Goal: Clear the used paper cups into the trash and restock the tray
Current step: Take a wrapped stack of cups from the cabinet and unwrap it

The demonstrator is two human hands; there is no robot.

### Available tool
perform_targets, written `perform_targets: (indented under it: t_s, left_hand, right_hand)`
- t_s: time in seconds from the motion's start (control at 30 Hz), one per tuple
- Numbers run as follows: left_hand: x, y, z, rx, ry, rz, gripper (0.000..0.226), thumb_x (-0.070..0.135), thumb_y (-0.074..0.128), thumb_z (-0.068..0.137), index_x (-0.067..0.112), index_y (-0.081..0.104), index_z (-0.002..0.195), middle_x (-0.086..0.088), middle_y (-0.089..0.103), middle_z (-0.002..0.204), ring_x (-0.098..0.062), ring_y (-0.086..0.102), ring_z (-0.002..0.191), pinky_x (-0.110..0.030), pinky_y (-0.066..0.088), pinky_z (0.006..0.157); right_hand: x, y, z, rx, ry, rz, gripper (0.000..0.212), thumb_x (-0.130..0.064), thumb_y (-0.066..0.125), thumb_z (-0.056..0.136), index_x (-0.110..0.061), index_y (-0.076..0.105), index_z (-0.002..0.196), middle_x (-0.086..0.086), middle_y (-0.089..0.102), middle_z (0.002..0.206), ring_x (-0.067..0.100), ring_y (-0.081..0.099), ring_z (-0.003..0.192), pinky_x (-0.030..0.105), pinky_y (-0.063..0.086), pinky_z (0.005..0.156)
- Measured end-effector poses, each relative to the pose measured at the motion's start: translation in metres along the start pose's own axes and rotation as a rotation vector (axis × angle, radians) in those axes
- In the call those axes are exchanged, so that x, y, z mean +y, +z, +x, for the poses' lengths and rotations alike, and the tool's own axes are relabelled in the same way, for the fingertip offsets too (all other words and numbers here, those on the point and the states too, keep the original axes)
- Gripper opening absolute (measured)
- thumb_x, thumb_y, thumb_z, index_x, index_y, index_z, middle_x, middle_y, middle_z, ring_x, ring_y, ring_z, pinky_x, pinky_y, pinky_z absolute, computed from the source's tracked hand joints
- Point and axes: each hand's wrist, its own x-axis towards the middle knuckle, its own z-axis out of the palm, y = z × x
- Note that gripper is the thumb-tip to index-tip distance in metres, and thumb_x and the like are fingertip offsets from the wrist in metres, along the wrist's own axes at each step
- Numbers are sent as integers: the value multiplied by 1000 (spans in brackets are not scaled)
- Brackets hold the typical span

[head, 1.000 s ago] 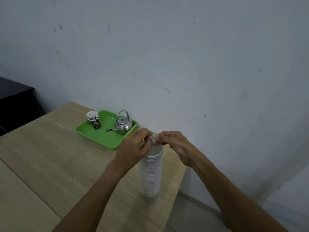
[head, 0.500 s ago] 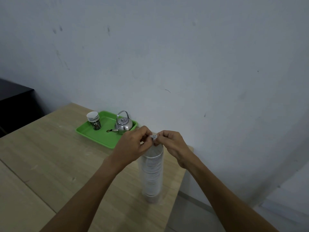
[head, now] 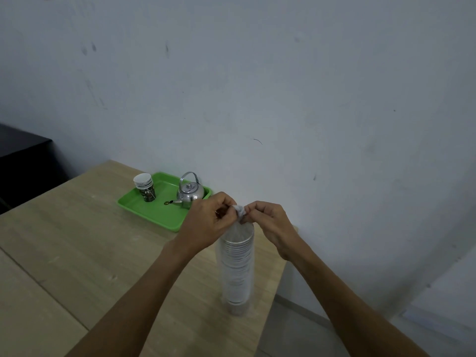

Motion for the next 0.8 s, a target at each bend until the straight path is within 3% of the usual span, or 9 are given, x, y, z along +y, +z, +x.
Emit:
perform_targets:
  t_s: [0.17,0.27,0.43,0.53,0.63,0.8]
  left_hand:
    - [4,0,1,-44,22,-17,21,26,59,84,8,67,78,6,68,65,-7,63,56,-32,54,52]
    - [10,3,2,-66,42,-23,21,26,54,84,9,66,80,12,64,65,-11,63,57,-32,53,52]
    - [8,11,-1,-41,-24,-48,13,16,56,87,9,65,81,3,67,67,-22,61,56,-40,51,51]
    - [9,13,-2,-10,-94,-85,10,11,56,85,11,64,79,3,67,69,-16,59,57,-27,50,51]
    - [11,15,-2,9,-134,-115,11,14,57,84,8,63,77,3,64,67,-3,53,56,-12,41,52]
    - [7,15,-6,30,-117,-134,19,25,56,87,9,66,83,0,64,80,-11,60,72,-15,46,61]
  right_hand:
    - [5,2,1,61,-48,-80,17,-19,67,85,-6,69,75,12,68,72,15,61,70,34,51,70]
    - [10,3,6,156,-74,-234,20,-33,67,78,-14,67,72,7,69,70,16,60,67,41,52,66]
    - [10,3,10,186,-68,-304,13,-21,65,83,-16,64,71,-4,63,64,10,55,62,33,46,62]
    - [5,-2,9,134,-36,-205,10,-8,61,83,-7,67,76,2,65,66,12,57,65,31,47,66]
    - [-2,-5,8,85,-16,-83,11,4,55,83,6,66,84,8,63,66,8,57,59,16,46,60]
    - [-7,-5,7,63,-4,30,14,9,52,85,11,65,89,11,59,64,4,56,50,12,45,54]
